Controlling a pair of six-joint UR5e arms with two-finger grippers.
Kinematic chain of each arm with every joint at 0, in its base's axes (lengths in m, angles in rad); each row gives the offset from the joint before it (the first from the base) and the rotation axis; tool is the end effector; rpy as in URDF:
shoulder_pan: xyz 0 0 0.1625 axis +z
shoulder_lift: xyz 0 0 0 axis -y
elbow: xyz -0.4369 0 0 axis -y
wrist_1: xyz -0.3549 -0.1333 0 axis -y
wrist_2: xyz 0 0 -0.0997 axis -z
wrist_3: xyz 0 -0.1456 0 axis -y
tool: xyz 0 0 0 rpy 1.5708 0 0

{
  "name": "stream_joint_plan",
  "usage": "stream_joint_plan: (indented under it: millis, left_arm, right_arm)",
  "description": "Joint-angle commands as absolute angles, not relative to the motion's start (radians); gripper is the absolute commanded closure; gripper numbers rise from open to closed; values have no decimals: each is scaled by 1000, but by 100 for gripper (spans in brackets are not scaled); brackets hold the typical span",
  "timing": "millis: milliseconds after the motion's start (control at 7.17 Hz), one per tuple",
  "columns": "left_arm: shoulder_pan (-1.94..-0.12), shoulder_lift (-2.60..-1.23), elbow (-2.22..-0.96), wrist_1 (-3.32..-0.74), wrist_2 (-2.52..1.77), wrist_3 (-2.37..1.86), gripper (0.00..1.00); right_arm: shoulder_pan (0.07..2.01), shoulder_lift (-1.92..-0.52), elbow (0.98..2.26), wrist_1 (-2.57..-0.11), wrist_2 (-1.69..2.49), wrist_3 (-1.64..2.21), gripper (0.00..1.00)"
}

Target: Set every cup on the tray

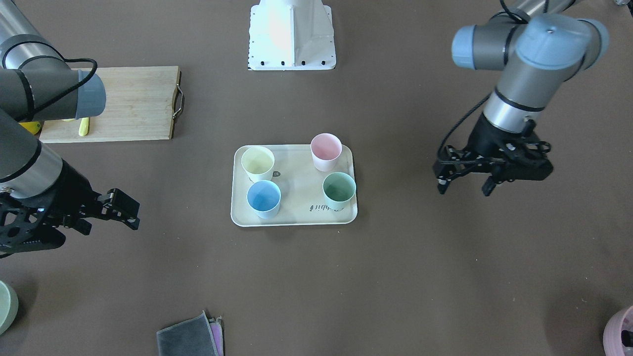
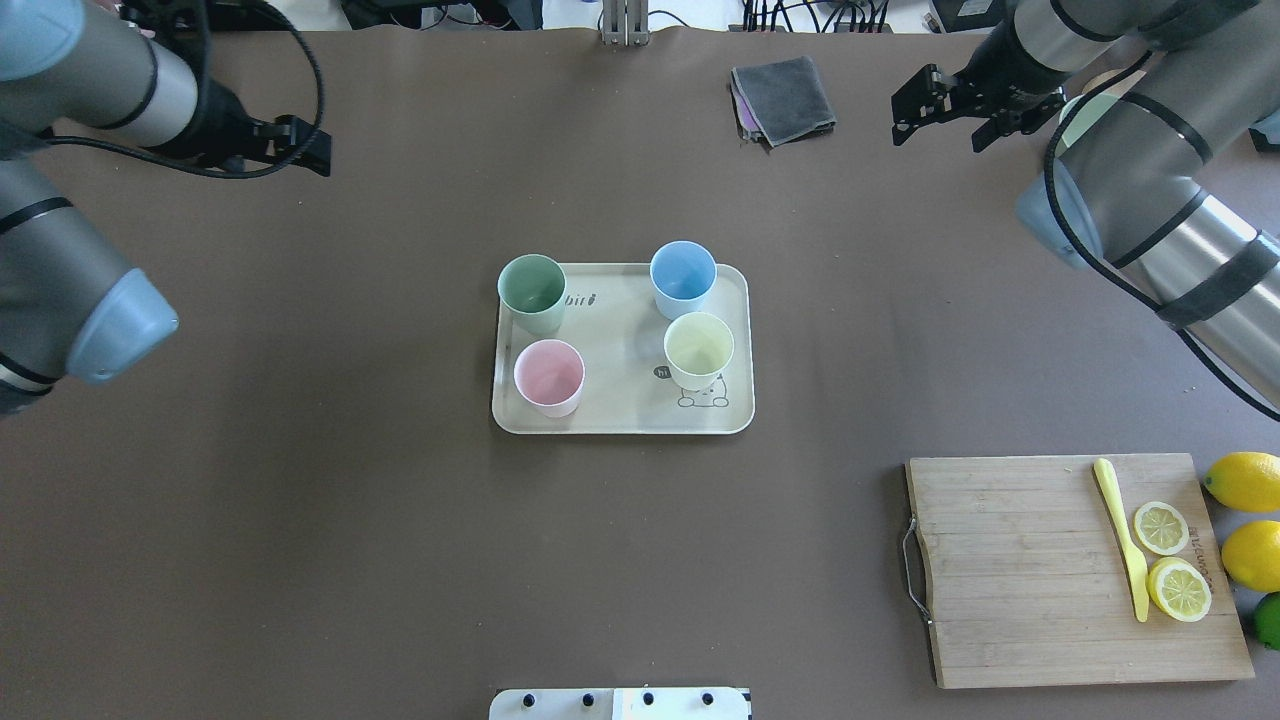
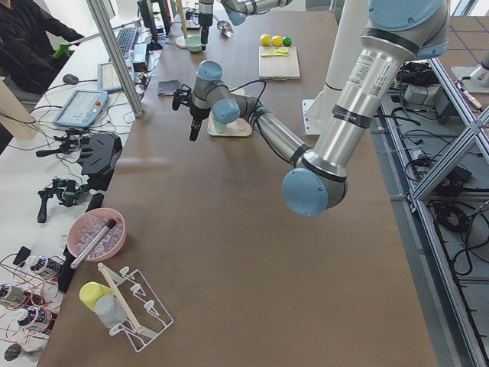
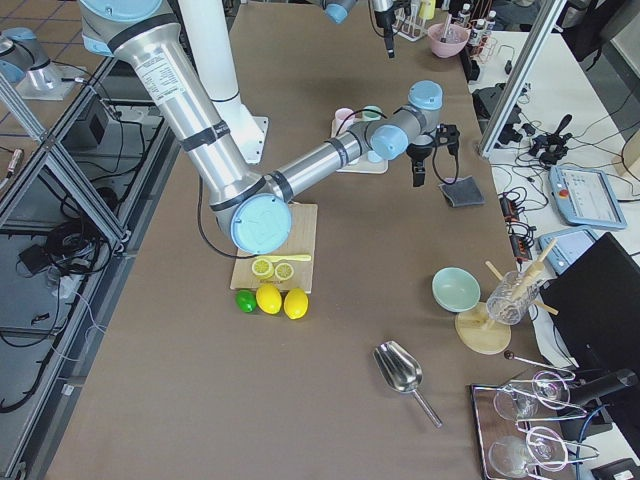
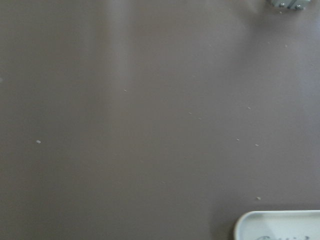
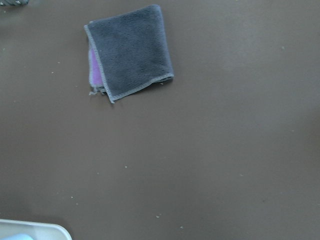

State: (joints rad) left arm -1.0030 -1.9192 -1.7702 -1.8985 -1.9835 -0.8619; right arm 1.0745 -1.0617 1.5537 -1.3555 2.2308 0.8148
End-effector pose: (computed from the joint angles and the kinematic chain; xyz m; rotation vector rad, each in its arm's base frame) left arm 0.2694 -0.5617 0.3972 0.3982 0.8560 -0.0913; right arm -0.2833 -0.6156 0.3990 0.1543 -0.9139 0.0621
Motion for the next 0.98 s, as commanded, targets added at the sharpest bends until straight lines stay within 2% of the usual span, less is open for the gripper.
stream_joint_plan:
  millis: [0,139,558,836]
  left_arm:
    - [-1159,-1734,-1747,-2048,-2055,-680,2]
    - [-1198,-1711,-1714,-2057,-2062,-675,2]
    - [-1340,-1692,-1557,-2034,-2139,-461,2]
    - [-1460,-1654,-1539,-1965,-2241,-274,2]
  right_arm:
    - [1121,-1175,1571,-1351,2223,687,0]
    - [1171,-1227,1556,-1362,2226,496,0]
    - [1268,-1316,1565,-1475,2240,448,0]
    - [1356,-1452,1626,-1491,2261,241,0]
